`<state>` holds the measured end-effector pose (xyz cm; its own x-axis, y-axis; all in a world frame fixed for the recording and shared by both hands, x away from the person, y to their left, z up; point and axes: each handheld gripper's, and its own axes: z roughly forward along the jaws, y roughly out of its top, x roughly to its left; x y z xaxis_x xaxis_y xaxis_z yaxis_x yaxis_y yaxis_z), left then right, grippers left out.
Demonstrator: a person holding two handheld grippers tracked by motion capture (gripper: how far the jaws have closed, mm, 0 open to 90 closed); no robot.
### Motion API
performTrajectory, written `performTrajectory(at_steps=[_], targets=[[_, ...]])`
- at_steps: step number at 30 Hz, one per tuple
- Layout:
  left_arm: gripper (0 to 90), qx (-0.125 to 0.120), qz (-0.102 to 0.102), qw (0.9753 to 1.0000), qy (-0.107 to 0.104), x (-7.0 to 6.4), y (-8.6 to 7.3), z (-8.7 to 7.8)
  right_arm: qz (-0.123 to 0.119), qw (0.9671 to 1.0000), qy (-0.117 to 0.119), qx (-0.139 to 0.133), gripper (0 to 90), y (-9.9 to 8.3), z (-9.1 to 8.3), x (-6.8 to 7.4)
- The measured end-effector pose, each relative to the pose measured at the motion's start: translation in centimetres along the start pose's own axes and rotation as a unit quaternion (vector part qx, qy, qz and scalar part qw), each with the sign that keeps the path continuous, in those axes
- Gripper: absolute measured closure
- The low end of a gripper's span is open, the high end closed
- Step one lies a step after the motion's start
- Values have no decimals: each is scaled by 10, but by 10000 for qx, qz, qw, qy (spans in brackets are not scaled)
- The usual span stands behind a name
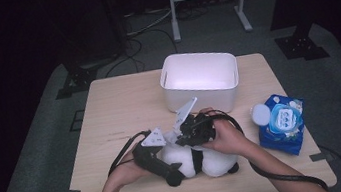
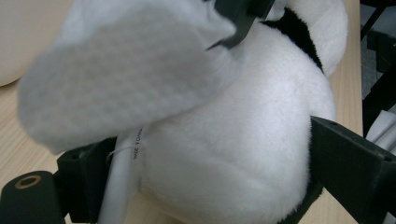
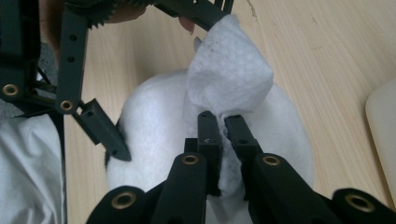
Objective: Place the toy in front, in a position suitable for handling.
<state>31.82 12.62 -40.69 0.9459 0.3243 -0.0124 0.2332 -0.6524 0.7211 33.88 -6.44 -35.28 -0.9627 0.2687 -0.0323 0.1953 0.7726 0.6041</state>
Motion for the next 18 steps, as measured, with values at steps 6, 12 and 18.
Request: performTrajectory(at_steps=[6,12,18], targets=[[86,-3,-42,10000,4,1,0,0,24,9998,-25,181,867,-9,-14,-1],[86,-11,-49,10000,2,1,-1,0,240,9992,-172,271,867,-32,-29,-8],[86,-12,-53,10000,-9,1,-1,0,545,9980,-242,189,867,-57,-44,-14]])
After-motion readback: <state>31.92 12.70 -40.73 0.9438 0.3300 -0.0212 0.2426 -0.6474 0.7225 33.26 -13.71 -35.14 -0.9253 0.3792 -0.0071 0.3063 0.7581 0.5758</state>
